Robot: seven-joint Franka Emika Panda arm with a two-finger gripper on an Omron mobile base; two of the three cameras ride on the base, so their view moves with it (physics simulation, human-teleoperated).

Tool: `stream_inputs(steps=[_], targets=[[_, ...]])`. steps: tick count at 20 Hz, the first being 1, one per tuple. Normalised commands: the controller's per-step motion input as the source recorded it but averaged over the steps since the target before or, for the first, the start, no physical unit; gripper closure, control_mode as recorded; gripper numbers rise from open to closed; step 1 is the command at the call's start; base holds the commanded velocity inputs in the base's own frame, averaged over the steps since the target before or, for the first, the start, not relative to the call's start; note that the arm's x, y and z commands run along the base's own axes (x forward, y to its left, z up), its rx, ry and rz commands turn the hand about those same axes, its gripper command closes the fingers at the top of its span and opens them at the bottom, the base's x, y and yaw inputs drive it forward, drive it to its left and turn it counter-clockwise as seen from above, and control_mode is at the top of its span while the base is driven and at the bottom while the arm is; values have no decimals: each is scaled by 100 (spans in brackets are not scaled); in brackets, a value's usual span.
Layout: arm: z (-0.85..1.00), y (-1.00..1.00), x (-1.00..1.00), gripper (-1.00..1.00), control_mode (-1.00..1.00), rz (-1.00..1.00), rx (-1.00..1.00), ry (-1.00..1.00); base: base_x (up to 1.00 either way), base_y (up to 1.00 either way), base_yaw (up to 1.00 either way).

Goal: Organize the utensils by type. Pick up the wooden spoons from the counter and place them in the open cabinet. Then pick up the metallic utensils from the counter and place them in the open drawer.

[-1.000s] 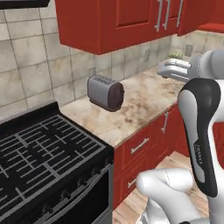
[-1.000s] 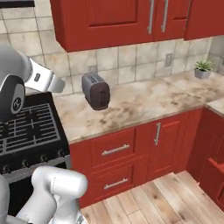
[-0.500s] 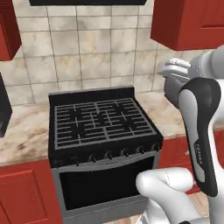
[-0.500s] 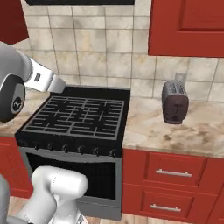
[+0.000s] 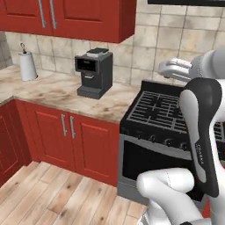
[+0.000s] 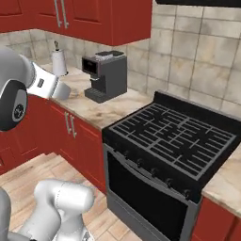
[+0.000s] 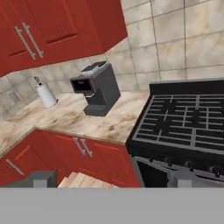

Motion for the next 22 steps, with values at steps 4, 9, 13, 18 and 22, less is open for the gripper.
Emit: stream_inputs(steps=[4, 9, 13, 18, 22], targets=[[0, 0, 0, -100, 100, 0, 0, 0, -29, 76, 81], [0, 0, 0, -100, 100, 0, 0, 0, -3, 99, 64], [0, 0, 0, -100, 100, 0, 0, 0, 0, 97, 36], [0, 0, 0, -100, 100, 0, 0, 0, 0, 96, 17], [0, 0, 0, -100, 100, 0, 0, 0, 8, 78, 27]])
